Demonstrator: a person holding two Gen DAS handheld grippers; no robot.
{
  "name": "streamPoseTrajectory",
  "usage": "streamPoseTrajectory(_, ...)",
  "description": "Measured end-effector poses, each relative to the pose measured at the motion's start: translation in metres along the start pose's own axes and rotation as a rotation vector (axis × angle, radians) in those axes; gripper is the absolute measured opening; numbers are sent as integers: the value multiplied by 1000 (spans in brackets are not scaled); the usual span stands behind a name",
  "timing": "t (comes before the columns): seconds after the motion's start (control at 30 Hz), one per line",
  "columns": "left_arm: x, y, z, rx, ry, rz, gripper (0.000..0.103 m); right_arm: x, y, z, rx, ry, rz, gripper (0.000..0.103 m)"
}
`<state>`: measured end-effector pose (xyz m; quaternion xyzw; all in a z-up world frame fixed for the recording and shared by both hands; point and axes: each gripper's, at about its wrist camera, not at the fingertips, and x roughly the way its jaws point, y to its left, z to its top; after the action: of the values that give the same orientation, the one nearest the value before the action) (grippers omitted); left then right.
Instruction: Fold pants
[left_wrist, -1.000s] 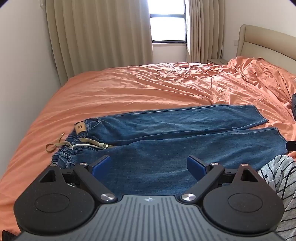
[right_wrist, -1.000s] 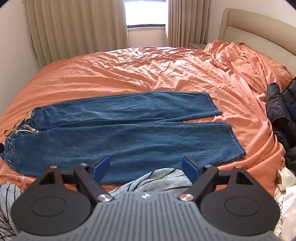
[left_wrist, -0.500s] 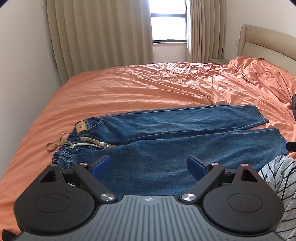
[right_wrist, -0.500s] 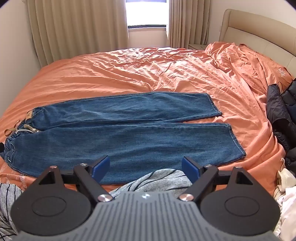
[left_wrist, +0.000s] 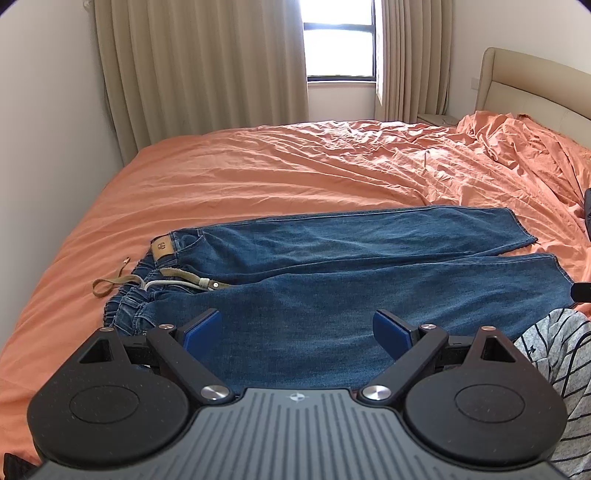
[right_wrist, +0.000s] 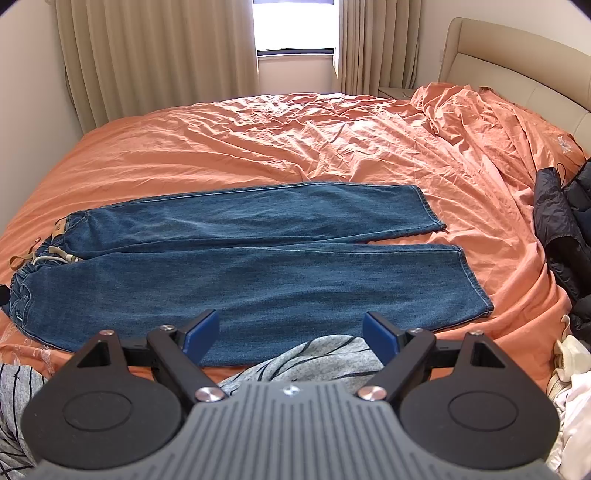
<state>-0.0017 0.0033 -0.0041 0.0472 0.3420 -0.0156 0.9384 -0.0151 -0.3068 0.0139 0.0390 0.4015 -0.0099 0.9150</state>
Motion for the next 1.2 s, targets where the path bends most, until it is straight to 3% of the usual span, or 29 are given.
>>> streamPoseTrajectory(1.2, 0, 5, -2, -8, 11, 1, 103, 0, -1, -4, -2, -7, 5, 81)
